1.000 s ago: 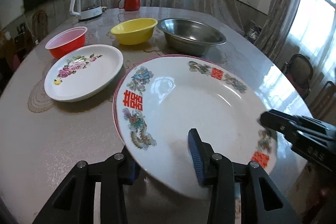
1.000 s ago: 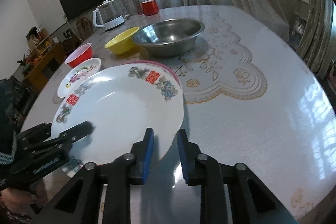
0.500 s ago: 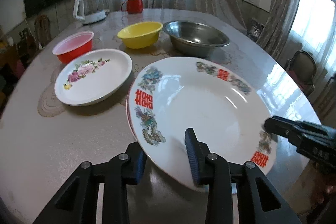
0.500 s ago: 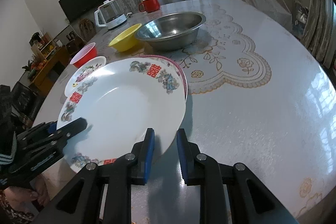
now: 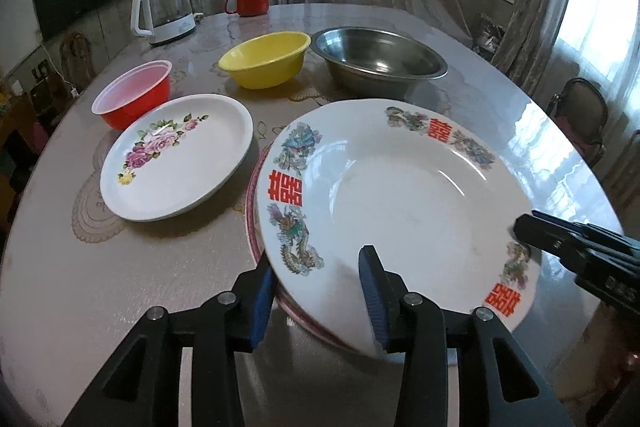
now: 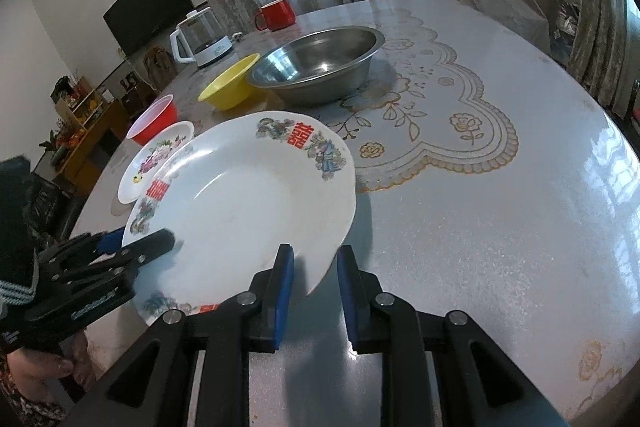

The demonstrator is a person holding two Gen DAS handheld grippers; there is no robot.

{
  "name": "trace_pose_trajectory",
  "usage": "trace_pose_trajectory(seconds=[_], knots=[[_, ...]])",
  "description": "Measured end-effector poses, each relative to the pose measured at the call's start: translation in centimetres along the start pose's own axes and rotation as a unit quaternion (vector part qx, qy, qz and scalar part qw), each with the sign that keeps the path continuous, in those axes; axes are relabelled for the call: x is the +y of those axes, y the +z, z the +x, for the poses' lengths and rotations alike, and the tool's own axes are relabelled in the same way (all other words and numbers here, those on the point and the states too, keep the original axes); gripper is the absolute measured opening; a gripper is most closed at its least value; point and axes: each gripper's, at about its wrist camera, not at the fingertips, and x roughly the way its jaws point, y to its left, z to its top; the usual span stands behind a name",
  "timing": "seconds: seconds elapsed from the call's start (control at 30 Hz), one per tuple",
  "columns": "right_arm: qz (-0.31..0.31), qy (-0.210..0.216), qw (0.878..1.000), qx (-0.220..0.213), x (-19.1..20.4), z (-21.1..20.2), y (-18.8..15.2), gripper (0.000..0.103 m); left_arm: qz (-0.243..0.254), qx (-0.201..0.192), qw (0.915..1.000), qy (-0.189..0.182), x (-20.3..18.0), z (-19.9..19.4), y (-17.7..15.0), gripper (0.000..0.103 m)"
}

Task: Organize plates and bowls
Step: 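Lower the red-printed plate onto the pink-rimmed plate and open the left gripper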

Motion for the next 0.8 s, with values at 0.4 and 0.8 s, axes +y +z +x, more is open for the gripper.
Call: trace_pose_trajectory(seconds=[0.4, 0.8], knots=[[-0.001, -0.019, 1.000, -0.004, 0.3, 0.9, 0.7, 0.022, 0.057, -0.021, 0.9965, 0.058, 0.0, 1.4, 0.8, 0.036], [-0.056, -0.078, 0.995, -0.023, 2.5, 0.8, 0.6, 0.020, 0.004, -0.037, 0.9988, 0.033, 1.7, 0.8, -0.1, 0.035]])
